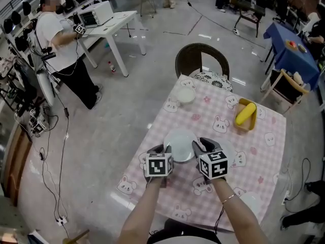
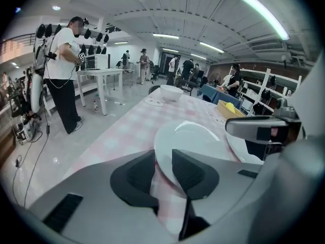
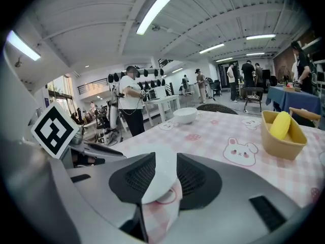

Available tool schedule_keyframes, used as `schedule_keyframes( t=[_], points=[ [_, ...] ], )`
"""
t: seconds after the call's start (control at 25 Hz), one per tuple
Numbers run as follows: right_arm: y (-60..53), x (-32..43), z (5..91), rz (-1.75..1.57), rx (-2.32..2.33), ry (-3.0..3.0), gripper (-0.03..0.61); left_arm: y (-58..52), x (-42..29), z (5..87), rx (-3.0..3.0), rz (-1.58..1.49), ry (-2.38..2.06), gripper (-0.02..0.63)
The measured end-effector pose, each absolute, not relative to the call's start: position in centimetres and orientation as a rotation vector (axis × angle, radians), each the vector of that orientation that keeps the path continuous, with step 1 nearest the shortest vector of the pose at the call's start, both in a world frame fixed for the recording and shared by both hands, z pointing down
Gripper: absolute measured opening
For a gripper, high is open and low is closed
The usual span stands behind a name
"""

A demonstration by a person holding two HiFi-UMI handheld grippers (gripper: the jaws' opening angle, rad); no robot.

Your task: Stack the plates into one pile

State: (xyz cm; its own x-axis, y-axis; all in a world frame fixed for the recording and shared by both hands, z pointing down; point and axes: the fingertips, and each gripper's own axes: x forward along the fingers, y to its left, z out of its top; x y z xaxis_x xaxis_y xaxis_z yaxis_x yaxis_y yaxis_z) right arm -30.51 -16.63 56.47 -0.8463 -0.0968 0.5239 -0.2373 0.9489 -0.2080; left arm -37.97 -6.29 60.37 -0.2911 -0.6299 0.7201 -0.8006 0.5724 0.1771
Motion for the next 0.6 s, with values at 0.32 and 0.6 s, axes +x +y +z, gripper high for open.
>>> schedule_keyframes(
  t=[0.32, 0.6],
  points=[
    [-16.8, -32.0, 58.4, 0.309, 0.256, -2.439, 0.121, -5.9, -38.0, 60.0, 1.145, 0.266, -2.008, 0.124],
    [-17.9, -32.3, 60.3, 0.274, 0.278, -2.361, 0.114, -6.0, -38.0, 60.2, 1.146, 0.264, -2.010, 0.124]
  ],
)
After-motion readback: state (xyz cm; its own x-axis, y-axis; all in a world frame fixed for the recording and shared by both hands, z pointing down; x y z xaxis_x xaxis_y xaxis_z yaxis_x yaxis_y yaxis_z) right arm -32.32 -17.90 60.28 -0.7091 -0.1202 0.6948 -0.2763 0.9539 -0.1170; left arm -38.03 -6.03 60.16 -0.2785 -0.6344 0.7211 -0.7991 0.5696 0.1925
